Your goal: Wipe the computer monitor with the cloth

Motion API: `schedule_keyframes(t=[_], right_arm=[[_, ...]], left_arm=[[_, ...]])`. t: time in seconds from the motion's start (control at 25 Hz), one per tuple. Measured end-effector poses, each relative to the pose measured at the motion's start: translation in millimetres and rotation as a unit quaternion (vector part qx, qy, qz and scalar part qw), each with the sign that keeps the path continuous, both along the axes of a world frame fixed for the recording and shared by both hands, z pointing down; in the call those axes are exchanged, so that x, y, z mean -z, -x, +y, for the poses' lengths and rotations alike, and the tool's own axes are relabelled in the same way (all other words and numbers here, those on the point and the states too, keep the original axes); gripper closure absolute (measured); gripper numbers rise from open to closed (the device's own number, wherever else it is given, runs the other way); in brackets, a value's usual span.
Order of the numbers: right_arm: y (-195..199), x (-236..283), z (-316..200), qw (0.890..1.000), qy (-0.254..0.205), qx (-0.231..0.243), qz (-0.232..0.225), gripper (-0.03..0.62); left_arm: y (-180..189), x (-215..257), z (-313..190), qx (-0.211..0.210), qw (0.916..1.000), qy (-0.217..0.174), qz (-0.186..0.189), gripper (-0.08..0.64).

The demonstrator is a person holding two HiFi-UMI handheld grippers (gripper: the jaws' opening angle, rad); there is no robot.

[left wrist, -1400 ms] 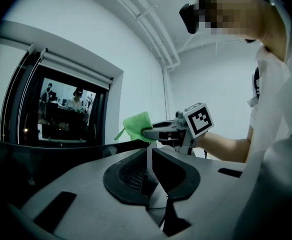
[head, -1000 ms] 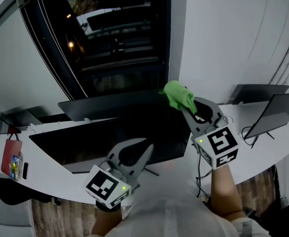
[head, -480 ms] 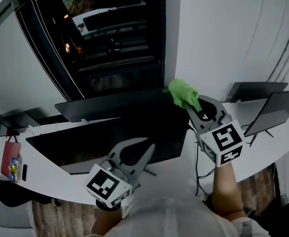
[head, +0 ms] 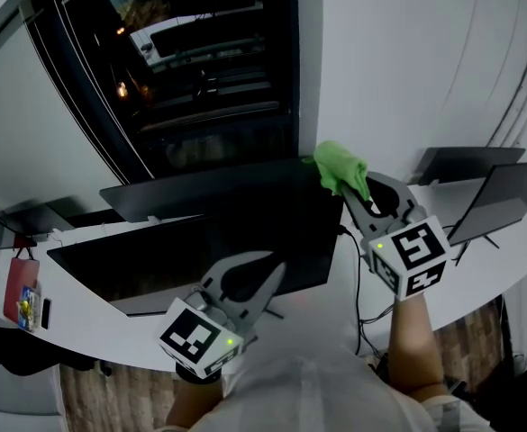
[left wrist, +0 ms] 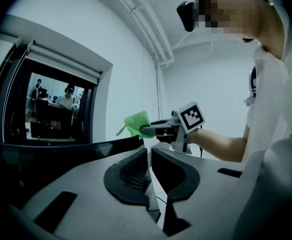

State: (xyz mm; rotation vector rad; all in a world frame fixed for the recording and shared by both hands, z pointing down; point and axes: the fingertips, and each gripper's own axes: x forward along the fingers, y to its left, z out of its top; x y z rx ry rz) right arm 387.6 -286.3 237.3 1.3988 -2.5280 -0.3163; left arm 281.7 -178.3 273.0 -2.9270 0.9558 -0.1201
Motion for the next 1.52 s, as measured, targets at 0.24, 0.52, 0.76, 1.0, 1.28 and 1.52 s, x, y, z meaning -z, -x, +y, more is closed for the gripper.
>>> schedule_keyframes(t=[0.24,0.52,0.76,1.0,1.28,1.52], right_arm=[[-14.7,-6.5,-0.5,1.000,0.010,-0.018,-0.001,0.520],[-18.9,-22.7,2.0,0.999,0.025,-0.028,0.002,0.522],[-19.4,-30.8,7.1,0.999,0.030,-0.022,-0.024,0.522],[-20.1,-50.2,11.8,0.998,0.043,-0.022,-0.027,0.522],[-19.2,-57.1,17.9,0.998,0.030,-0.012,-0.052,0.522],[-19.9,-68.7,20.4,0.999,0.025,-0.006,-0.046,0.522]], left_arm=[[-3.9,-0.6,4.9,0.002,1.0000,0.005,0.002,0.520],[-8.7,-4.2,8.6,-0.006,0.9999,0.010,0.000,0.520],[-11.5,-5.9,9.8,-0.010,0.9999,0.012,-0.003,0.520],[-12.8,-6.9,12.6,-0.013,0.9998,0.013,-0.002,0.520],[-11.9,-8.5,16.1,-0.011,0.9999,0.013,-0.001,0.520],[-12.9,-15.4,20.5,-0.011,0.9998,0.017,-0.009,0.520]])
